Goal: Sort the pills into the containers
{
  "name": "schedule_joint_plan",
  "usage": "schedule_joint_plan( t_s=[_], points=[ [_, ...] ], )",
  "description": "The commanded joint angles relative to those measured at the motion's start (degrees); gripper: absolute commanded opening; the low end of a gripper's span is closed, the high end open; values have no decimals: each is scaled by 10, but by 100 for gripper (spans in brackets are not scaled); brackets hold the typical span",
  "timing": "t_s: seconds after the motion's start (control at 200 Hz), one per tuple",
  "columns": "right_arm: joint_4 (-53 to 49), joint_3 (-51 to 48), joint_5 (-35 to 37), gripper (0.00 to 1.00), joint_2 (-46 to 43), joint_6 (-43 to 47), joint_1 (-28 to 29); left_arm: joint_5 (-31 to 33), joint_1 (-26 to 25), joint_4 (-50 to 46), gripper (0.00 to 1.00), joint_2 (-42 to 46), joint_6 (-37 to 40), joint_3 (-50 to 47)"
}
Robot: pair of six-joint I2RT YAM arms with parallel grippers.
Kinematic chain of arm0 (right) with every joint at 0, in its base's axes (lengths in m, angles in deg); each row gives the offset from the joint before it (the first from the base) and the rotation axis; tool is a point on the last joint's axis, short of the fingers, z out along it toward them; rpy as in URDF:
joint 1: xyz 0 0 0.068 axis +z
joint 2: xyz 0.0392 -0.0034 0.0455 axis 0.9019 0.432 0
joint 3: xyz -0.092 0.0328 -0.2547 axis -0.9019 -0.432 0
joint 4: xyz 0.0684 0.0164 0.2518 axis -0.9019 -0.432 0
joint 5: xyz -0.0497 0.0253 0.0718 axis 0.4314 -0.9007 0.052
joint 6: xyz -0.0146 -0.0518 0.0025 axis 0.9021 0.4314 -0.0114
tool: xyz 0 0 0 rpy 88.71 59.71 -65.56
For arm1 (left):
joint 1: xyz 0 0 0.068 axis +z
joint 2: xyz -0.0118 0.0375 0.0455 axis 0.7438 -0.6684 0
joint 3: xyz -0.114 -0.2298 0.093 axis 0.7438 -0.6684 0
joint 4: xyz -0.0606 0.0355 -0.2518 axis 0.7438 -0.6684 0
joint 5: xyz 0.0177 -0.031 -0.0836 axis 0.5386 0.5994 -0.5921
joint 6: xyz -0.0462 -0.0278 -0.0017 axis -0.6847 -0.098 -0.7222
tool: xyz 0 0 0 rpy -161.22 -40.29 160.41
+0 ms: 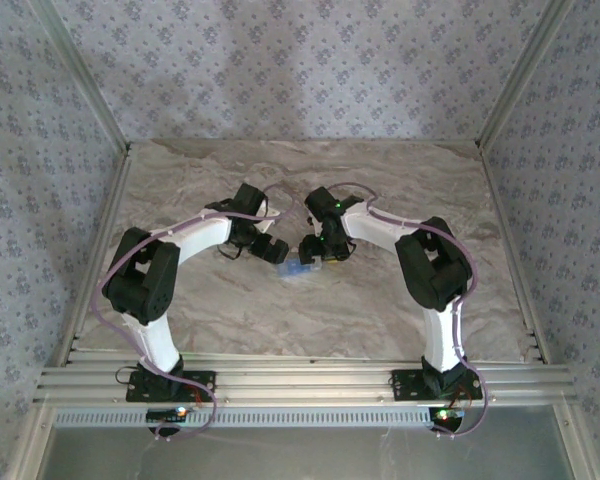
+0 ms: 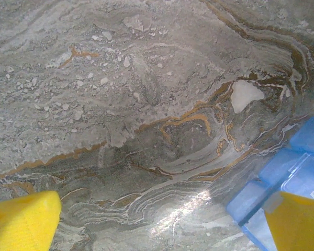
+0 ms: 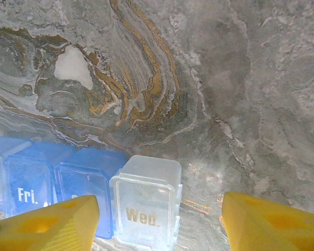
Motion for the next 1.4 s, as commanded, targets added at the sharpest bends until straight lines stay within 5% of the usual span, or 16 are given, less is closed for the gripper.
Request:
schedule_joint_plan(
  t_s=[0.0,0.41,0.765,1.394],
  points=[
    [-39,22,11,67,14,11,2,-17,2,0,100,16,-10,-7],
    [-37,37,60,75,-20,30,30,-53,16,35,99,54,-62,-29],
    [-42,47,84,76,-22,34,66,-105,93,115,99,100,-165,-78],
    [-36,55,79,74,-23,19,73,-109,117,134,100,115,-184,-113]
  ],
)
